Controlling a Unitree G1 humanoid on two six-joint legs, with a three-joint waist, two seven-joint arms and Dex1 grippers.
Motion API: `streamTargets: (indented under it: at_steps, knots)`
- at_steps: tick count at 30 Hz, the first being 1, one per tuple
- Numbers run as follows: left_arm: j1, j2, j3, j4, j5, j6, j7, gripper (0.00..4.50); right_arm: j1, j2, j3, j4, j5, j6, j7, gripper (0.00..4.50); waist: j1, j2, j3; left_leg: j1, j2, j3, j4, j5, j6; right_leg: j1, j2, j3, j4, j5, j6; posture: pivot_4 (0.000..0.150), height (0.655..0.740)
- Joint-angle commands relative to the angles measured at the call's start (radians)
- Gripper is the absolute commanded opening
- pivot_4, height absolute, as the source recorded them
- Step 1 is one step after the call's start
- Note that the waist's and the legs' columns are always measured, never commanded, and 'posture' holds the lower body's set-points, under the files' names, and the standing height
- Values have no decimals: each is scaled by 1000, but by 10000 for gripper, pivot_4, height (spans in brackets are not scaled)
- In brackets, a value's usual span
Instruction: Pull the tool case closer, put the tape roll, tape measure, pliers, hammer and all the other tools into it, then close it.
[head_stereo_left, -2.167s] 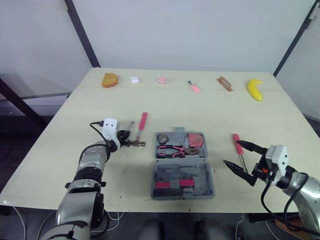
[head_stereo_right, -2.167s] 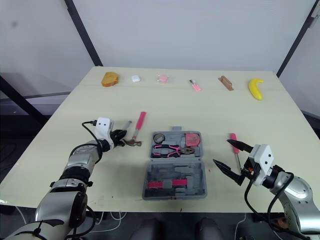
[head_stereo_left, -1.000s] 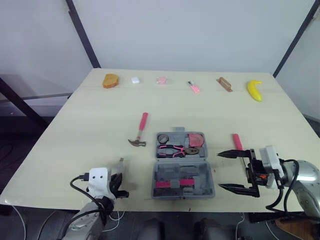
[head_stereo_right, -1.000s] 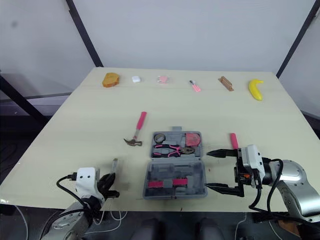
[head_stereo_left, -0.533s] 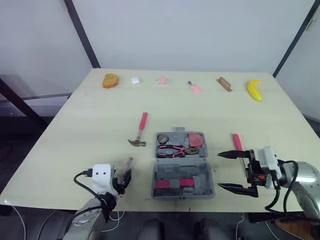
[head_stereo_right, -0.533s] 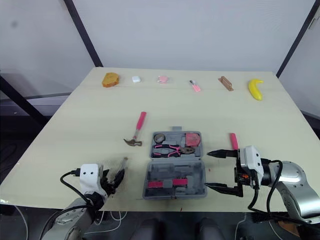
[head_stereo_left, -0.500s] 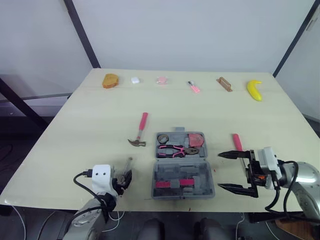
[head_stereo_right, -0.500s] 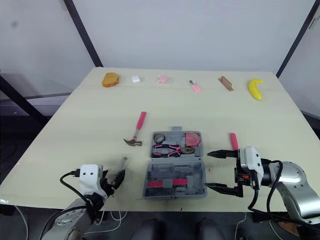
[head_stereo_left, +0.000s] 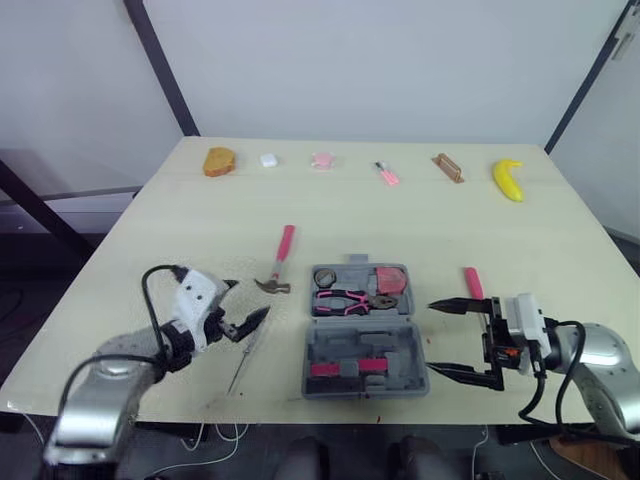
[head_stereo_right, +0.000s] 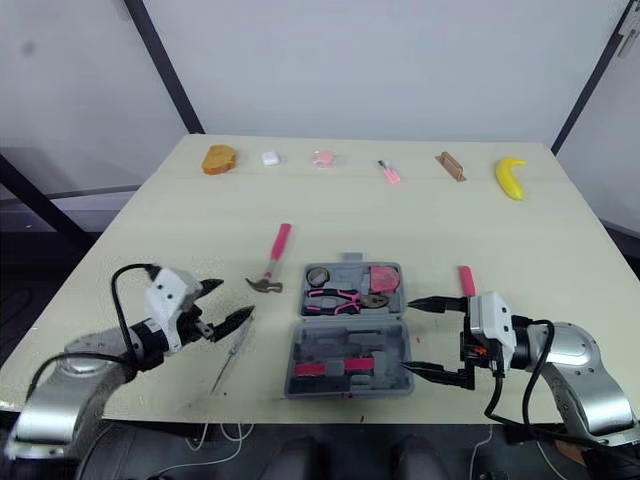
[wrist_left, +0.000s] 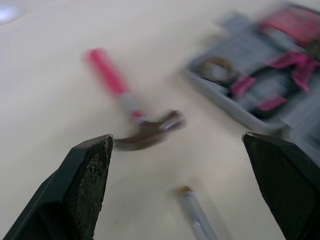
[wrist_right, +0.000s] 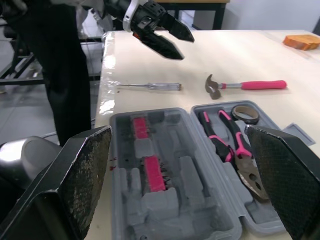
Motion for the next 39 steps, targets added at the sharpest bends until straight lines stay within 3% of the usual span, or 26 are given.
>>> streamTargets:
  at_steps: [1, 8, 15, 20, 30, 39]
  knots:
    - [-130, 84, -71, 152, 15, -210, -279, 44142, -4, 17, 8, -17, -5, -25, -14, 45000, 2, 0, 0, 0, 0, 1, 0, 0, 0, 0, 0, -1, 0, 0, 0, 1500, 7400]
    - [-449, 184, -348, 482, 105, -677, -738, 44142, -8, 33, 12, -9, -17, -44, -32, 45000, 8, 1, 1, -2, 0, 2, 0, 0, 0, 0, 0, -1, -1, 0, 0, 1500, 7400]
    - [-765, 239, -775, 721, 151, -1048, -762, 44142, -5, 45, 19, -25, -19, -45, -56, 45000, 12, 1, 1, -6, 0, 1, 2, 0, 0, -4, 2, -1, 0, 0, 1, 1500, 7400]
    - [-960, 185, -973, 955, 239, -1310, -762, 44142, 5, 33, 12, -26, -6, -43, -46, 45000, 11, 0, 2, -6, 0, 1, 2, 0, 0, -4, 2, -1, 1, 0, 1, 1500, 7400]
    - [-1091, 16, -1044, 1285, 426, -1602, -752, 44142, -22, 38, 23, -12, -11, -45, -37, 45000, 17, -1, 3, -7, 0, 2, 4, 0, 0, -4, 2, 0, 0, 0, 1, 1500, 7400]
    - [-1103, -43, -1020, 1377, 656, -1690, -579, 44142, -14, 39, 21, -13, -17, -52, -40, 45000, 19, -3, 3, -7, 1, 2, 4, 0, 0, -4, 2, 0, 1, 0, 1, 1500, 7400]
